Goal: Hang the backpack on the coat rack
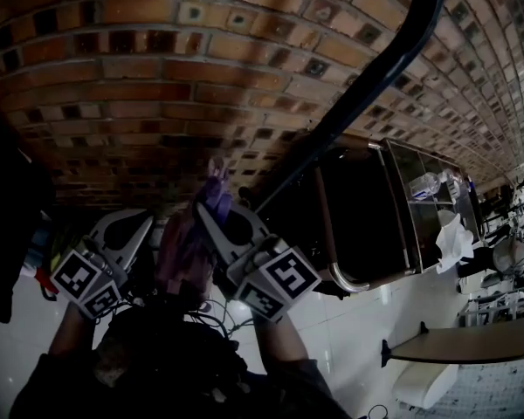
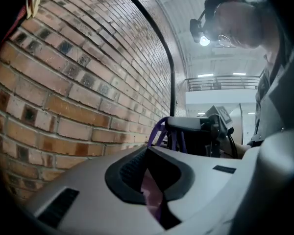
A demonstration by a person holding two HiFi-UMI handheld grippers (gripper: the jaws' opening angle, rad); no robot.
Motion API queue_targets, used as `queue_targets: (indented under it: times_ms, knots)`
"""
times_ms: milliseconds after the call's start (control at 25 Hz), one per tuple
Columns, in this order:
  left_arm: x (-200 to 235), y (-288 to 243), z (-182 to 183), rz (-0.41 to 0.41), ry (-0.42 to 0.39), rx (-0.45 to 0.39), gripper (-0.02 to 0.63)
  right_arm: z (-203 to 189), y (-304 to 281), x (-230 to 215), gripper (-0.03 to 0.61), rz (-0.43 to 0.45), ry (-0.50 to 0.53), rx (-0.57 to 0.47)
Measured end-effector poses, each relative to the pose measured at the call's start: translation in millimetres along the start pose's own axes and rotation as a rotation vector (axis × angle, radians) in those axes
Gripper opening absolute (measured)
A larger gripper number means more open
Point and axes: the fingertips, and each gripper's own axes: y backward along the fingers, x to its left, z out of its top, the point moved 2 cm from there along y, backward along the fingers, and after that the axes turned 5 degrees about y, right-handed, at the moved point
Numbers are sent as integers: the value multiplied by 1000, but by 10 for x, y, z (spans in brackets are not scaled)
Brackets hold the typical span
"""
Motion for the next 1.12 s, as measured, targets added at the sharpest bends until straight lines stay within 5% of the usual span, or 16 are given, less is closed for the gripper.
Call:
queue_targets:
  times_ms: [520, 1120]
  knots:
    - [240, -224, 114, -78, -3, 4, 26, 513, 199, -354, 23, -156, 15, -85]
    - [77, -314, 57, -125, -8, 31, 26, -91, 513, -357, 23, -242, -48, -14]
